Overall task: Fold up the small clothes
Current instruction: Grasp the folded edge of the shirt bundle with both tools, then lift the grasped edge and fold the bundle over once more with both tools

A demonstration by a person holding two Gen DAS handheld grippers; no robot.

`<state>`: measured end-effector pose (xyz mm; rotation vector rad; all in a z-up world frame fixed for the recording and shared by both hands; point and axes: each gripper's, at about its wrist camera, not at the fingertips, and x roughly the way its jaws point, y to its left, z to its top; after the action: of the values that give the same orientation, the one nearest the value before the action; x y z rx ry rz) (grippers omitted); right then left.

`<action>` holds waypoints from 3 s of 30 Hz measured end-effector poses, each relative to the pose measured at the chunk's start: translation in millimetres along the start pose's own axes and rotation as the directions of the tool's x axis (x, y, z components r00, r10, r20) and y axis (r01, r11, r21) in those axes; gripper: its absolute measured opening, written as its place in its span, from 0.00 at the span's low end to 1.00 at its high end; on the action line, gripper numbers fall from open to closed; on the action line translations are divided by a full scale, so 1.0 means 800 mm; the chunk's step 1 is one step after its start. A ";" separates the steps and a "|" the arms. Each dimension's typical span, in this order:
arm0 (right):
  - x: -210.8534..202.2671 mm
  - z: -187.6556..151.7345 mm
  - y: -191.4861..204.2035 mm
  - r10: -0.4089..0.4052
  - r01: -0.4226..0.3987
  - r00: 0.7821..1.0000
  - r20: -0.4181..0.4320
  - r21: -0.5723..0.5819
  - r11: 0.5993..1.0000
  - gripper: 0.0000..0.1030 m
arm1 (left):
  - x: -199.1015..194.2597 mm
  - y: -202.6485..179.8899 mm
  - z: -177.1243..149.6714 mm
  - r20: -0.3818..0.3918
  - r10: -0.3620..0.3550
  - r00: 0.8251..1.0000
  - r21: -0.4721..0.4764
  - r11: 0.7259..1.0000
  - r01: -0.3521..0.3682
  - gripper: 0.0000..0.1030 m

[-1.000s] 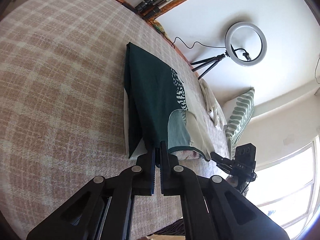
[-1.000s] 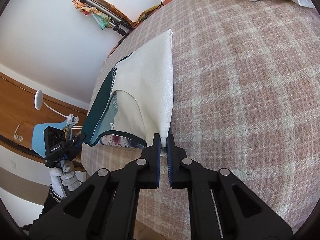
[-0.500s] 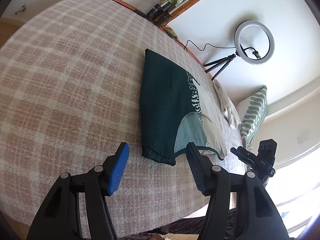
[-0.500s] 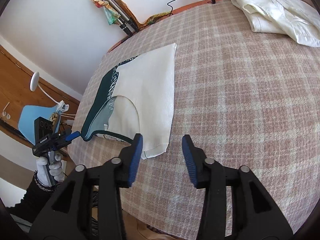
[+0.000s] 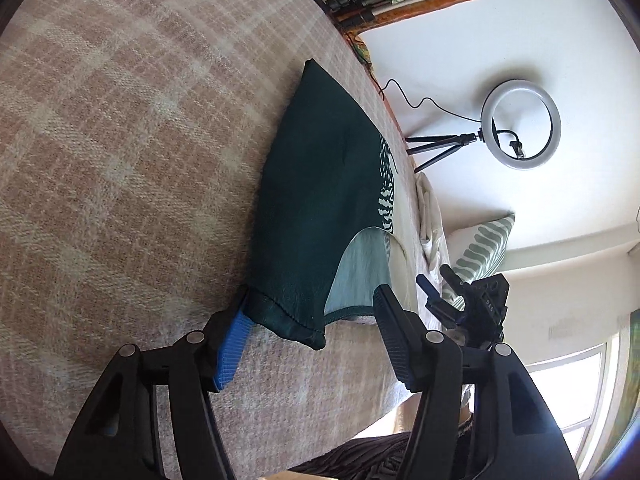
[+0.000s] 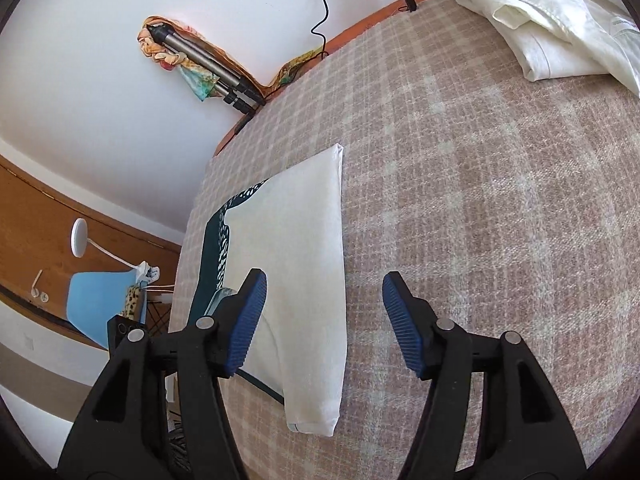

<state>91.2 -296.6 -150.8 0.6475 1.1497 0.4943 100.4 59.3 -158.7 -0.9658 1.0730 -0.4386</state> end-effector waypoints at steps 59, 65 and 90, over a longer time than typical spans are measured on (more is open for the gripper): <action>0.121 0.066 0.067 -0.055 0.037 0.991 -0.119 -0.148 0.988 0.05 | 0.038 -0.079 0.031 0.090 0.208 0.974 0.314 0.922 -0.225 0.05; 0.088 0.060 0.113 -0.128 0.111 0.991 -0.047 -0.265 0.958 0.04 | 0.029 -0.109 0.028 0.127 0.177 0.976 0.371 0.904 -0.212 0.04; -0.112 0.176 0.073 -0.270 0.317 0.945 0.183 -0.319 0.893 0.04 | 0.180 -0.274 0.054 0.055 0.010 0.998 0.521 0.853 -0.037 0.03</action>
<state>191.7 -343.7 -12.6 0.1911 0.9796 0.3727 232.8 -142.5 -47.2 -0.4730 0.8512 -0.6435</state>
